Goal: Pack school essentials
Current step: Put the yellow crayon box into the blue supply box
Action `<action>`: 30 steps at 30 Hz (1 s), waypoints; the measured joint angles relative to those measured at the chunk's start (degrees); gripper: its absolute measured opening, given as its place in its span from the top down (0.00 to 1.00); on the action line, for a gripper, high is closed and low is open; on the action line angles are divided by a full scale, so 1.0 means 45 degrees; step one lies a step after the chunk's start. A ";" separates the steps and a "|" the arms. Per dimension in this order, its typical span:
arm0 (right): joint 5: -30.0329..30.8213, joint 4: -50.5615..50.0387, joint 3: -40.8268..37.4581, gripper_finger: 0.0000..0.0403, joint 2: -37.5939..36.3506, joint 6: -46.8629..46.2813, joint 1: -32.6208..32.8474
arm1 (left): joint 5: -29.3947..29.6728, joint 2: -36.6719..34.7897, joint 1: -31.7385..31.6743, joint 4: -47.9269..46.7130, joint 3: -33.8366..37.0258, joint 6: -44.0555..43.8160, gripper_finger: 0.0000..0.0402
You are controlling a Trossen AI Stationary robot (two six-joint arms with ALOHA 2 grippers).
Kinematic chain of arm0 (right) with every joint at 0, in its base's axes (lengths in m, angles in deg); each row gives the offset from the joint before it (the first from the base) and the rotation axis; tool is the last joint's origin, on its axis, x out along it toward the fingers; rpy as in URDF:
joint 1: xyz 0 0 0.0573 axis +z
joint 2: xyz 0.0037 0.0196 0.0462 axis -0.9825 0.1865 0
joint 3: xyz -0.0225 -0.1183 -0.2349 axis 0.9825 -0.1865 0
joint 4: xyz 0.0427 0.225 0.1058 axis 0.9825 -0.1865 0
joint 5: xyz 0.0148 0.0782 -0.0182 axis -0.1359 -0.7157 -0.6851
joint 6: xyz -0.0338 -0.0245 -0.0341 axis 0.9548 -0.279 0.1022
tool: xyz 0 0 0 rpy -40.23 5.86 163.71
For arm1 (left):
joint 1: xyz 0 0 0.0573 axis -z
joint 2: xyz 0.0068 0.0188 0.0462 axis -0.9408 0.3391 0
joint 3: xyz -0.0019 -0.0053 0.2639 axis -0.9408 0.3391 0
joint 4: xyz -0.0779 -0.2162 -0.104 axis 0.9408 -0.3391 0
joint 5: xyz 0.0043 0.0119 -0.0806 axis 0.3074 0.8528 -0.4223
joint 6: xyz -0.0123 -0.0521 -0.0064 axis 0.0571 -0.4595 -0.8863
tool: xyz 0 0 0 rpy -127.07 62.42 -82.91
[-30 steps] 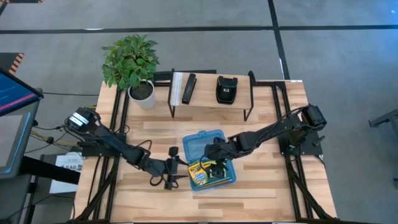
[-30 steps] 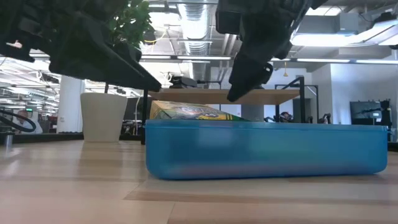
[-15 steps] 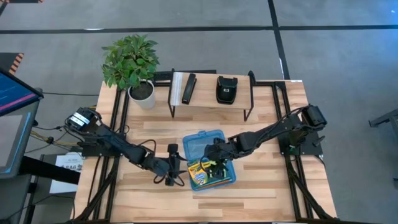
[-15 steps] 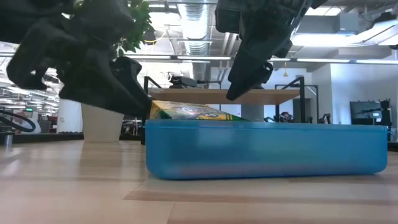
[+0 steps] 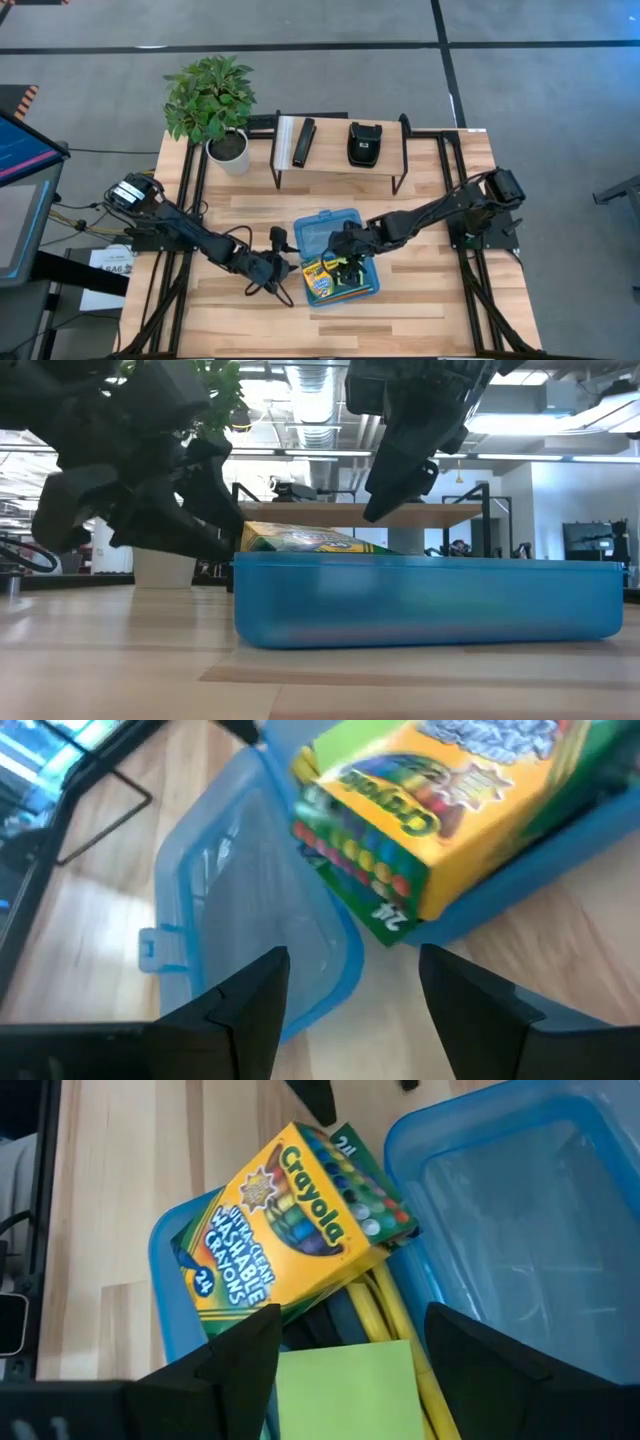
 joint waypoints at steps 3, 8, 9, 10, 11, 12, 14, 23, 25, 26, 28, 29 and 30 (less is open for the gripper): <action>0.0000 -0.0005 0.0000 0.33 -0.0005 0.0000 0.0000 | -0.0228 0.0365 -0.0017 0.0106 -0.0019 0.0359 0.48; 0.0000 -0.0068 -0.0005 0.33 -0.0005 -0.0005 0.0000 | 0.0106 0.1575 -0.0036 0.0875 -0.0250 0.1025 0.52; 0.0000 -0.0071 -0.0005 0.33 -0.0005 -0.0004 0.0000 | 0.0313 0.1741 -0.0038 0.1009 -0.0344 0.1162 0.53; 0.0001 -0.0053 -0.0005 0.33 -0.0005 -0.0001 0.0000 | 0.0588 0.1865 -0.0035 0.1014 -0.0445 0.1288 0.54; 0.0000 -0.0075 -0.0005 0.33 -0.0005 -0.0005 0.0000 | 0.0811 0.2037 -0.0037 0.1006 -0.0598 0.1381 0.55; 0.0000 -0.0085 -0.0005 0.33 -0.0005 -0.0005 0.0000 | 0.0935 0.2154 -0.0036 0.1017 -0.0723 0.1431 0.55; 0.0002 -0.0089 -0.0005 0.33 -0.0005 -0.0004 0.0000 | 0.1230 0.2153 0.0005 0.0964 -0.0800 0.1589 0.57; 0.0005 -0.0245 -0.0005 0.33 -0.0010 -0.0001 0.0000 | 0.1640 0.2007 0.0373 0.0985 -0.0884 0.1899 0.63; 0.0005 -0.0255 -0.0005 0.33 -0.0010 -0.0001 0.0000 | 0.1803 0.2007 0.0493 0.0970 -0.0884 0.1919 0.64; 0.0005 -0.0253 -0.0005 0.33 -0.0010 0.0000 0.0000 | 0.1840 0.2007 0.0558 0.0960 -0.0884 0.1928 0.65; 0.0005 -0.0245 -0.0005 0.33 -0.0010 -0.0005 0.0000 | 0.1855 0.2007 0.0610 0.0965 -0.0884 0.1934 0.67; 0.0005 -0.0245 -0.0005 0.33 -0.0010 -0.0005 0.0000 | 0.1858 0.2007 0.0615 0.0963 -0.0884 0.1931 0.67; 0.0009 -0.0241 -0.0005 0.33 -0.0010 -0.0005 0.0000 | 0.1859 0.2007 0.0610 0.0965 -0.0884 0.1929 0.68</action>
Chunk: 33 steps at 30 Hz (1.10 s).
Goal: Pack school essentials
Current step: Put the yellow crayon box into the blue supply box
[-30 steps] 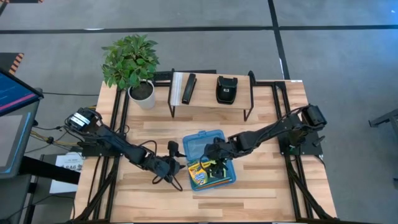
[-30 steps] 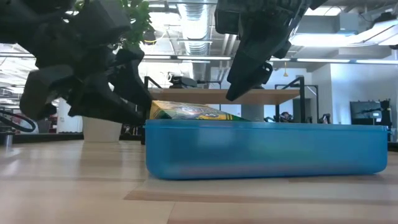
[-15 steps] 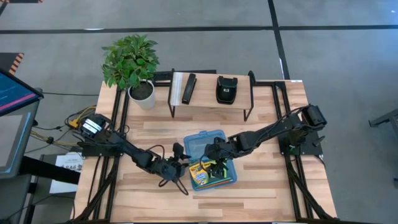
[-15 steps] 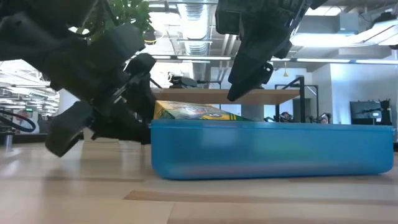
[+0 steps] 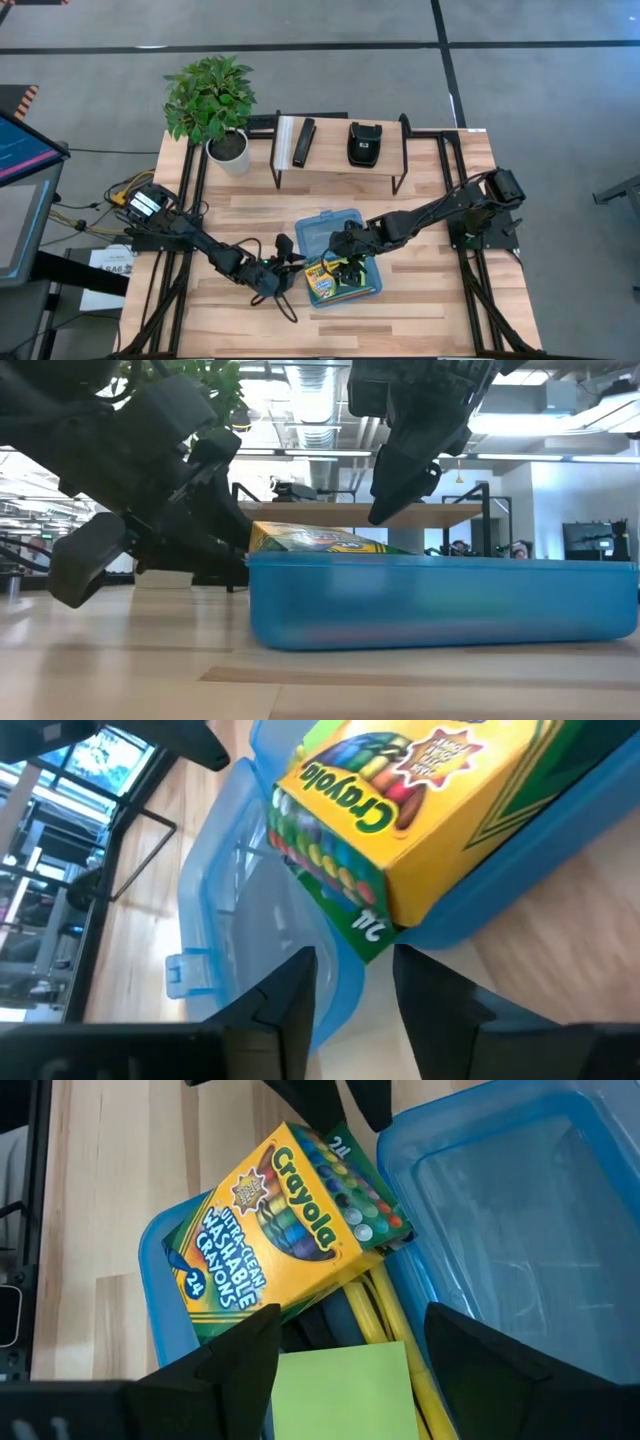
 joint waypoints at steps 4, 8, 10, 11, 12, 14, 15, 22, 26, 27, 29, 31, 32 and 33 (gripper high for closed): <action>0.0001 0.0001 0.0000 0.33 0.0000 -0.0002 0.0000 | 0.0095 0.0000 -0.0009 0.0030 0.0000 0.0057 0.73; 0.0001 0.0001 0.0000 0.33 0.0000 0.0000 0.0000 | 0.0261 0.0000 0.0011 0.0095 0.0000 0.0134 0.79; 0.0002 0.0002 0.0000 0.33 0.0001 -0.0005 0.0000 | 0.0261 0.0000 0.0031 0.0141 0.0000 0.0136 0.82; 0.0003 0.0002 0.0000 0.33 0.0000 0.0000 0.0000 | 0.0261 0.0000 0.0044 0.0151 0.0000 0.0136 0.84; 0.0005 0.0005 0.0000 0.33 0.0001 0.0000 0.0000 | 0.0261 0.0000 0.0071 0.0151 0.0000 0.0136 0.85; 0.0005 0.0003 0.0000 0.33 0.0002 0.0000 0.0000 | 0.0280 0.0000 0.0136 0.0152 0.0000 0.0138 0.88; 0.0005 0.0005 0.0000 0.33 0.0000 -0.0004 0.0000 | 0.0280 0.0000 0.0181 0.0162 0.0000 0.0141 0.90; 0.0015 0.0015 0.0000 0.33 0.0000 0.0000 -0.0005 | 0.0275 0.0000 0.0303 0.0199 0.0000 0.0146 0.99; 0.0042 0.0024 0.0000 0.33 0.0000 0.0000 -0.0005 | 0.0231 0.0000 0.0298 0.0365 0.0000 0.0151 1.00; 0.0044 0.0025 0.0000 0.33 0.0002 -0.0001 -0.0005 | 0.0227 0.0000 0.0298 0.0384 -0.0013 0.0159 1.00; 0.0044 0.0025 0.0000 0.33 0.0002 -0.0005 -0.0005 | 0.0191 0.0000 0.0309 0.0378 -0.0151 0.0290 1.00; 0.0044 0.0025 0.0000 0.33 0.0001 -0.0005 -0.0005 | 0.0183 0.0000 0.0360 0.0405 -0.0372 0.0500 1.00; 0.0044 0.0025 0.0000 0.33 0.0005 -0.0005 -0.0005 | 0.0180 0.0000 0.0379 0.0395 -0.0488 0.0636 1.00; 0.0044 0.0025 0.0000 0.33 0.0000 -0.0005 -0.0005 | 0.0178 0.0000 0.0396 0.0384 -0.0605 0.0771 1.00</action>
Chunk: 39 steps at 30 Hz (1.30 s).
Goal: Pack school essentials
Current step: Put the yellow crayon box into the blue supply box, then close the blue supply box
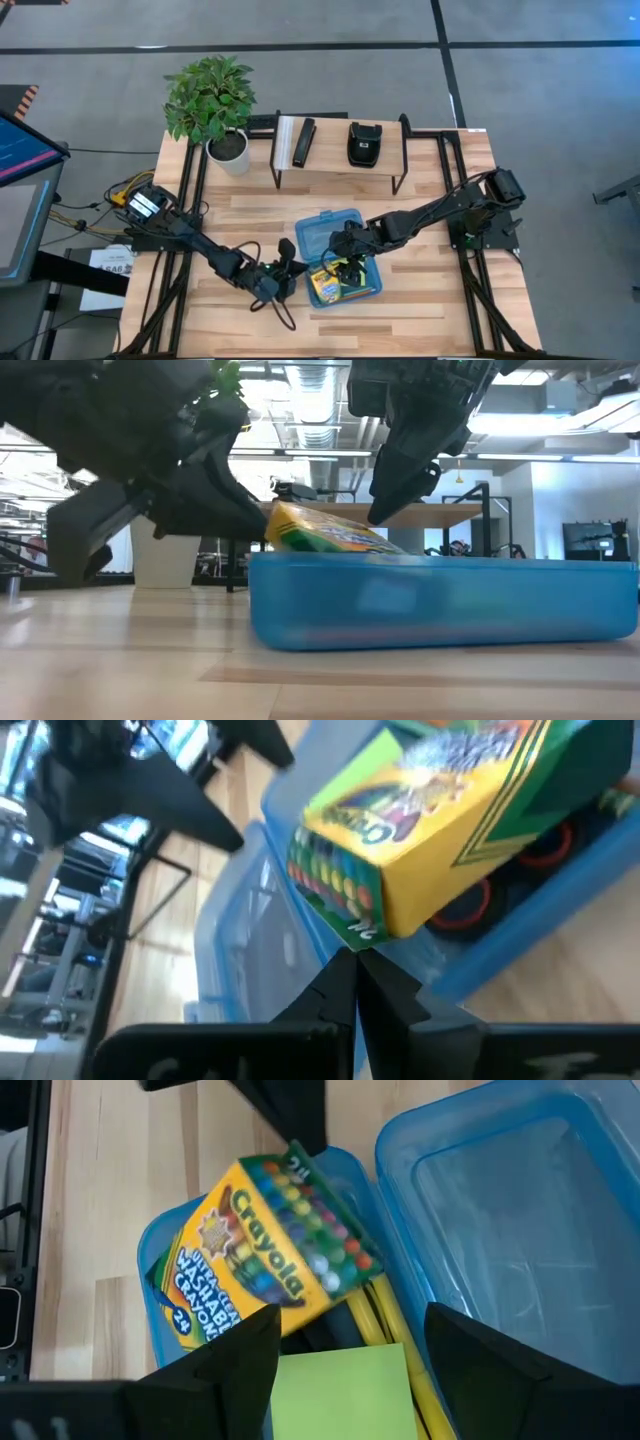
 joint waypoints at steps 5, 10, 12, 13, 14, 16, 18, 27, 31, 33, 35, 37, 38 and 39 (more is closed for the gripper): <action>0.0000 -0.0005 0.0000 0.33 0.0005 -0.0002 0.0000 | 0.0000 0.0000 0.0033 -0.0029 -0.0542 0.0438 1.00; 0.0000 -0.0015 0.0000 0.33 0.0005 0.0000 0.0000 | -0.0460 0.0000 -0.0114 -0.0239 -0.0624 0.0371 1.00; -0.0002 -0.0015 0.0000 0.33 0.0005 0.0000 0.0000 | -0.0612 0.0000 -0.0203 -0.0272 -0.0624 0.0188 1.00; 0.0000 -0.0015 0.0000 0.33 0.0005 0.0000 0.0000 | -0.0700 0.0000 -0.0254 -0.0272 -0.0624 0.0146 1.00; -0.0001 -0.0015 0.0000 0.33 0.0005 0.0000 0.0000 | -0.0773 0.0000 -0.0287 -0.0260 -0.0624 0.0123 1.00; -0.0005 -0.0019 0.0000 0.33 0.0005 0.0000 0.0000 | -0.0797 0.0000 -0.0364 -0.0248 -0.0624 0.0117 1.00; -0.0005 -0.0019 0.0000 0.33 0.0005 0.0000 0.0000 | -0.0797 0.0000 -0.0468 -0.0243 -0.0624 0.0076 1.00; -0.0010 -0.0094 0.0000 0.33 0.0005 0.0005 0.0000 | -0.0785 0.0000 -0.1091 -0.0162 -0.0624 -0.0385 1.00; -0.0010 -0.0119 0.0000 0.33 0.0005 0.0026 0.0000 | -0.0694 -0.0400 -0.0898 -0.0282 -0.0624 -0.0671 1.00; -0.0015 -0.0117 0.0000 0.33 0.0005 0.0050 0.0000 | -0.0685 -0.0830 -0.0710 -0.0535 -0.0628 -0.1044 1.00; -0.0015 -0.0119 0.0000 0.33 0.0005 0.0244 0.0000 | -0.0687 -0.1294 -0.0487 -0.0936 -0.0627 -0.1596 1.00; -0.0010 -0.0117 0.0000 0.33 0.0005 0.0484 0.0000 | -0.0695 -0.1730 -0.0237 -0.1026 -0.0478 -0.1982 1.00; -0.0007 -0.0117 0.0000 0.33 0.0005 0.0571 0.0000 | -0.0690 -0.1971 -0.0106 -0.1029 -0.0279 -0.2145 1.00; -0.0005 -0.0120 0.0000 0.33 0.0005 0.0662 0.0000 | -0.0690 -0.2169 0.0010 -0.0984 -0.0046 -0.2375 1.00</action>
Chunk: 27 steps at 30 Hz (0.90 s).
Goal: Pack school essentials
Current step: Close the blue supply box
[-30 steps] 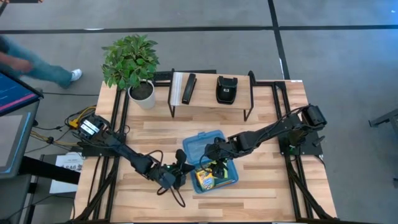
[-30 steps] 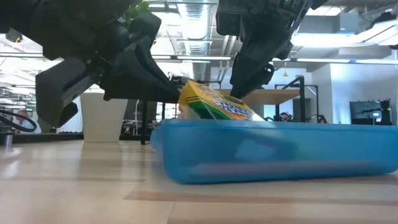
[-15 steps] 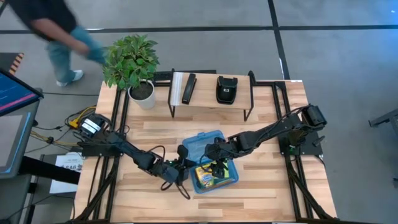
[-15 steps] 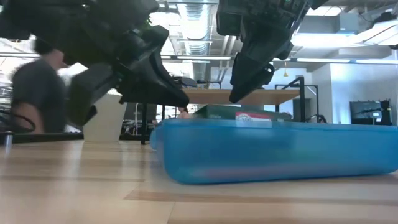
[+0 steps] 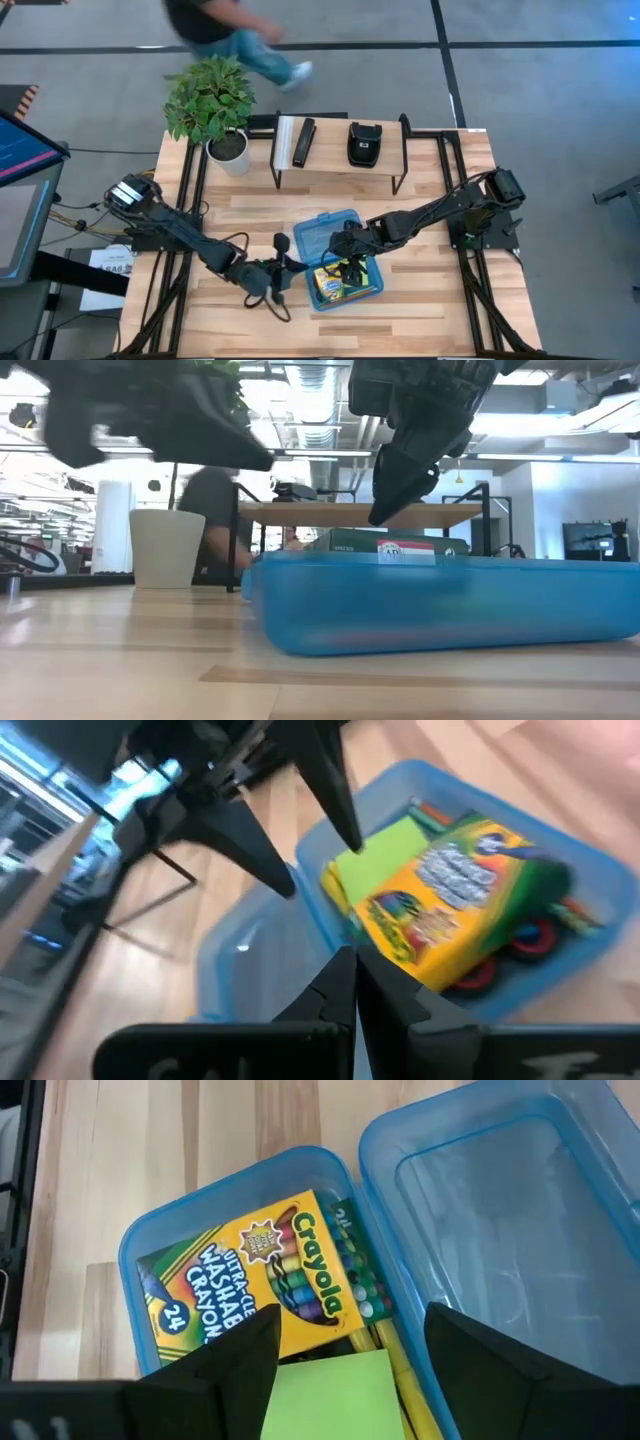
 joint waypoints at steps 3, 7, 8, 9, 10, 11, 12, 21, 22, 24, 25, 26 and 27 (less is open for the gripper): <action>0.0015 -0.0011 -0.0013 0.33 -0.0138 0.0154 -0.0104 | 0.0000 -0.0490 0.0313 0.0974 0.1037 -0.1002 1.00; 0.0165 0.0064 -0.0375 0.33 -0.0596 0.0212 -0.0572 | 0.0020 -0.0846 0.0681 0.4254 0.2836 -0.1600 1.00; 0.0272 0.0171 -0.0443 0.33 -0.0694 0.0216 -0.0708 | -0.0001 -0.0859 0.0735 0.5199 0.3272 -0.1833 1.00; 0.0352 0.0316 -0.0587 0.33 -0.0867 0.0228 -0.0840 | -0.0012 -0.0910 0.0765 0.6104 0.3719 -0.2111 1.00; 0.0384 0.0264 -0.0780 0.33 -0.1110 0.0255 -0.0964 | -0.0002 -0.0932 0.0764 0.6927 0.4119 -0.2470 1.00; 0.0419 0.0286 -0.1017 0.33 -0.1388 0.0308 -0.1070 | -0.0078 -0.0896 0.0746 0.7537 0.4387 -0.2870 1.00; 0.0502 0.0461 -0.1286 0.33 -0.1674 0.0324 -0.1162 | -0.0271 -0.0872 0.0704 0.7913 0.4640 -0.3229 1.00; 0.1317 0.1593 -0.4823 0.36 -0.4604 -0.0473 -0.1858 | -0.0994 -0.0852 0.0134 0.6445 0.4921 -0.6189 1.00; 0.1415 0.1560 -0.5215 0.38 -0.4864 -0.0586 -0.1904 | -0.1204 -0.0852 0.0029 0.6252 0.4926 -0.6545 1.00; 0.1613 0.1502 -0.5723 0.45 -0.5121 -0.0846 -0.1928 | -0.1699 -0.0852 -0.0209 0.5985 0.4908 -0.7174 1.00; 0.1697 0.1520 -0.5976 0.49 -0.5242 -0.1012 -0.1928 | -0.1869 -0.0852 -0.0315 0.5768 0.4904 -0.7522 1.00; 0.1796 0.1426 -0.6187 0.54 -0.5299 -0.1120 -0.1969 | -0.1993 -0.0852 -0.0437 0.5586 0.4925 -0.7824 1.00; 0.1809 0.1348 -0.6273 0.60 -0.5267 -0.1258 -0.2003 | -0.2126 -0.0852 -0.0536 0.5407 0.4924 -0.8075 0.99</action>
